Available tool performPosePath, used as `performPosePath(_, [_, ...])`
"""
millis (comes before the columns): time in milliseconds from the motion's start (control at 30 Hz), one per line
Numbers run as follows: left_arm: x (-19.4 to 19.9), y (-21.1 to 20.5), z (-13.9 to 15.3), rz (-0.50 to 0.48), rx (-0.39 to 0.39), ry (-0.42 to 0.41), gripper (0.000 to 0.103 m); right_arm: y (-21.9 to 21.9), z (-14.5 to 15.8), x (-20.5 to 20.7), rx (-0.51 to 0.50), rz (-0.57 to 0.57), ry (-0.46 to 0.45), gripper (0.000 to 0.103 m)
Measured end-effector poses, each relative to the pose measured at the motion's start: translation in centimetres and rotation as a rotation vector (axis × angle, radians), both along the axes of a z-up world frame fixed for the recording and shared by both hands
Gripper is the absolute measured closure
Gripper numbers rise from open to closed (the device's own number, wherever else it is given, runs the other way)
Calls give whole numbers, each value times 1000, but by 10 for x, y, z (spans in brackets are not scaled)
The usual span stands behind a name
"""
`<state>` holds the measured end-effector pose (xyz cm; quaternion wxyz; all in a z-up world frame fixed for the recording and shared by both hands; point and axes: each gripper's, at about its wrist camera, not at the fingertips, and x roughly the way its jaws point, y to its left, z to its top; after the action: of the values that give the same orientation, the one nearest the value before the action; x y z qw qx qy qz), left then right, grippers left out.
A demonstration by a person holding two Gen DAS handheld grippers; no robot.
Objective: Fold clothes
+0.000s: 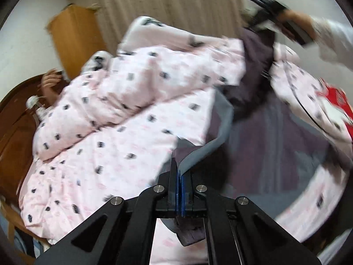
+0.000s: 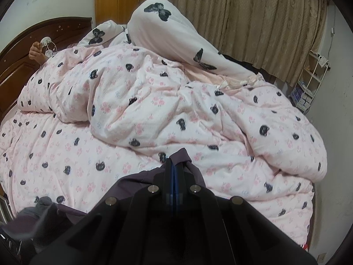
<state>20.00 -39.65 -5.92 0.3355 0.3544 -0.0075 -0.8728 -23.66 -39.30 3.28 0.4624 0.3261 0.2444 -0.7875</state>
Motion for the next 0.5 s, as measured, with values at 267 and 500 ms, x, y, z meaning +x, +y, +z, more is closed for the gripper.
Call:
performPosePath(267, [2,-90,6,217,-53,10,102,-58,9,-12,-11,-7,13,102])
performPosePath(500, [0,-165,-37,364,-9,-84,101,-121,-23,-18,27,-14,-36,102])
